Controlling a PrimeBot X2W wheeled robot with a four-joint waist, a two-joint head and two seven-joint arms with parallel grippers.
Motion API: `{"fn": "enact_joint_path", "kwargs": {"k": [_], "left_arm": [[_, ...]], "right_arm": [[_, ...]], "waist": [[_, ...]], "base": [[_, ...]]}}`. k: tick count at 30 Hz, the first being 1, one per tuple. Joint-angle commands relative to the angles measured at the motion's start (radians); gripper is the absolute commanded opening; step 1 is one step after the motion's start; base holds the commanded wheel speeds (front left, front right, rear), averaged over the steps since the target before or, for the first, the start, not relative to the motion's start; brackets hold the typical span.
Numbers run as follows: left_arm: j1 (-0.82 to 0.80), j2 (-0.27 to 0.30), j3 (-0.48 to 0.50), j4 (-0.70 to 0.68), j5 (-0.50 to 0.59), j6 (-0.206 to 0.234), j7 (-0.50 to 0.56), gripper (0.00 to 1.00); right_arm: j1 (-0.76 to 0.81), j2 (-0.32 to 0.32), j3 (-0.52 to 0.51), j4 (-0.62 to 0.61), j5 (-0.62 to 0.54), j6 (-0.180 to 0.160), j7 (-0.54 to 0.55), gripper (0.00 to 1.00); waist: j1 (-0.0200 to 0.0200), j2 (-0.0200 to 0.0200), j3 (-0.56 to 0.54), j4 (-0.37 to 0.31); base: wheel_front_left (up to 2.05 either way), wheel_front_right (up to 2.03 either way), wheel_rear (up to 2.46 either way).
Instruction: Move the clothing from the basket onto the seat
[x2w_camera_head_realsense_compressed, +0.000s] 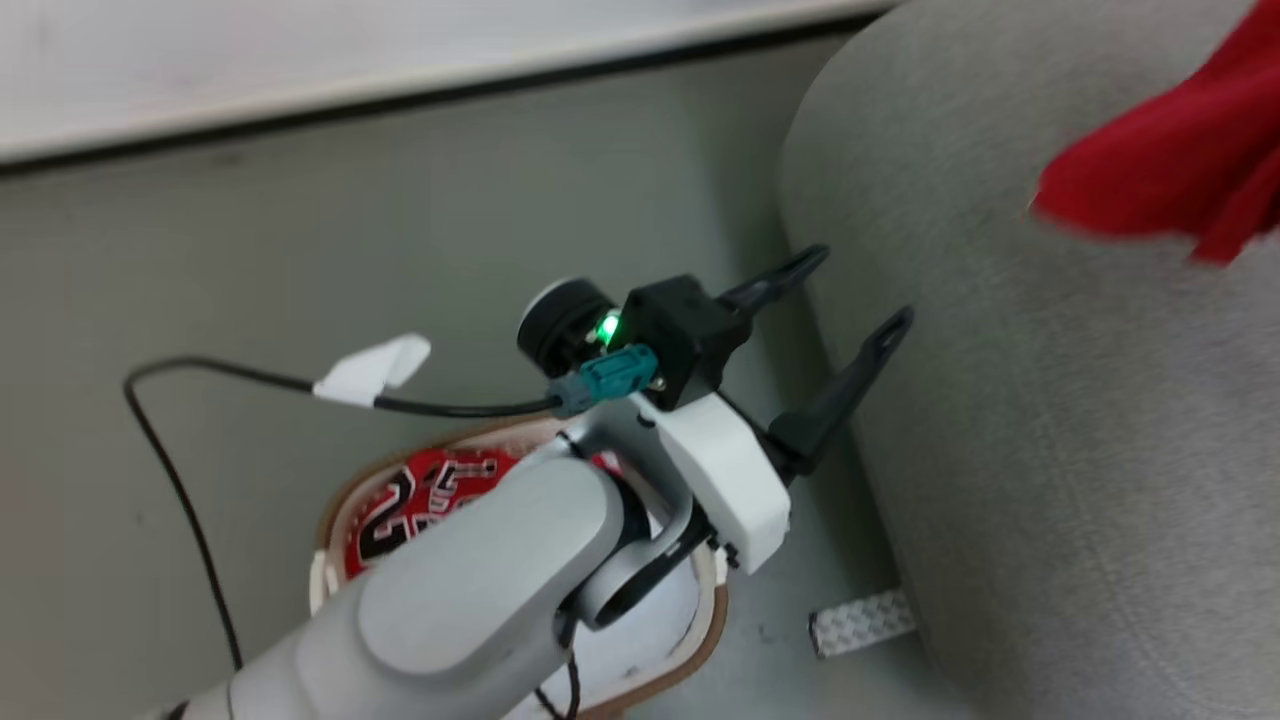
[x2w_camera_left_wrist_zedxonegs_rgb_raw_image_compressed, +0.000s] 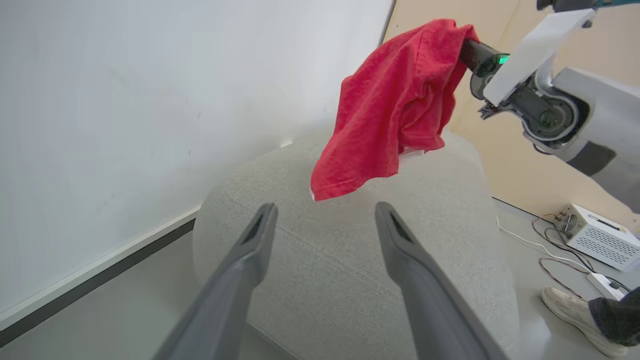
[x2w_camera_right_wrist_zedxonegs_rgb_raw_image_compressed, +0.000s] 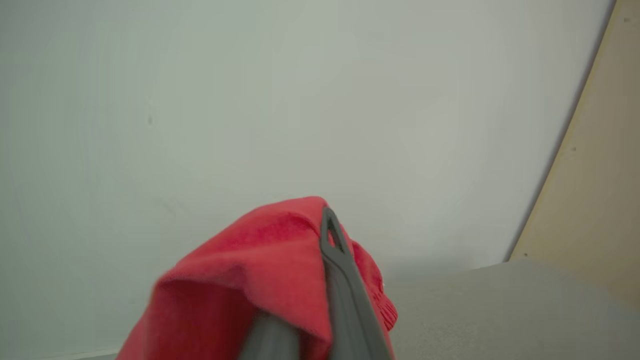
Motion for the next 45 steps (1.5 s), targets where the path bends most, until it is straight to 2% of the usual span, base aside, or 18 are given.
{"fn": "enact_joint_path", "kwargs": {"k": [1,5,6,8,12,16,18,19,20,25,30,38,40,45], "left_arm": [[-0.034,0.002,0.004,-0.011,0.021,-0.004,0.008,1.00],[-0.091,-0.001,0.007,-0.043,0.033,-0.012,0.022,1.00],[-0.111,-0.007,0.004,-0.056,0.040,-0.015,0.029,1.00],[-0.121,-0.009,0.003,-0.060,0.045,-0.018,0.030,1.00],[-0.115,-0.002,0.004,-0.060,0.041,-0.016,0.024,1.00],[-0.088,0.019,0.004,-0.047,0.032,-0.013,0.017,1.00],[-0.073,0.028,0.007,-0.040,0.022,-0.012,0.010,1.00],[-0.064,0.034,0.009,-0.035,0.018,-0.010,0.008,1.00],[-0.057,0.040,0.012,-0.031,0.012,-0.007,0.006,1.00],[-0.017,0.060,0.025,-0.014,-0.006,0.003,-0.013,1.00],[0.042,0.073,0.043,0.012,-0.030,0.021,-0.049,1.00],[0.179,0.091,0.079,0.086,-0.060,0.085,-0.158,1.00],[0.246,0.096,0.097,0.120,-0.077,0.111,-0.200,1.00],[0.352,0.107,0.118,0.176,-0.091,0.143,-0.248,1.00]], "right_arm": [[-0.058,-0.015,-0.043,0.019,-0.031,-0.002,0.007,0.00],[-0.203,-0.031,-0.198,0.086,-0.088,-0.002,0.025,0.00],[-0.258,-0.047,-0.271,0.123,-0.128,-0.002,0.032,0.00],[-0.302,-0.058,-0.334,0.172,-0.172,-0.002,0.034,0.00],[-0.337,-0.047,-0.455,0.278,-0.252,-0.002,0.017,0.00],[-0.304,-0.006,-0.528,0.385,-0.322,-0.002,-0.014,0.00],[-0.286,0.010,-0.546,0.431,-0.349,-0.002,-0.039,0.42],[-0.279,0.025,-0.549,0.452,-0.352,-0.002,-0.050,0.84],[-0.272,0.037,-0.552,0.469,-0.357,-0.002,-0.063,1.00],[-0.199,0.076,-0.497,0.513,-0.331,-0.002,-0.107,1.00],[-0.096,0.094,-0.399,0.470,-0.298,-0.002,-0.127,1.00],[0.138,0.117,-0.235,0.239,-0.246,-0.002,-0.133,1.00],[0.234,0.134,-0.180,0.142,-0.233,-0.002,-0.133,1.00],[0.390,0.159,-0.097,0.015,-0.216,-0.002,-0.130,1.00]], "waist": [[-0.0003,-0.0001,0.173,0.075],[-0.0003,-0.0001,0.271,0.102],[-0.0003,-0.0001,0.306,0.114],[-0.0003,-0.0001,0.330,0.125],[-0.0003,-0.0001,0.353,0.138],[-0.0003,-0.0001,0.343,0.133],[-0.0003,-0.0001,0.322,0.125],[-0.0003,-0.0001,0.308,0.120],[-0.0003,-0.0001,0.295,0.115],[-0.0003,-0.0001,0.202,0.093],[-0.0003,-0.0001,0.085,0.084],[-0.0003,-0.0001,-0.115,0.121],[-0.0003,-0.0001,-0.186,0.145],[-0.0003,-0.0001,-0.293,0.195]], "base": [[0.00,0.00,0.00],[0.00,0.00,0.00],[0.00,0.00,0.00],[0.00,0.00,0.00],[0.00,0.00,0.00],[0.00,0.00,0.00],[0.00,0.00,0.00],[0.00,0.00,0.00],[0.00,0.00,0.00],[0.00,0.00,0.00],[0.00,0.00,0.00],[0.00,0.00,0.00],[0.00,0.00,0.00],[0.00,0.00,0.00]]}}
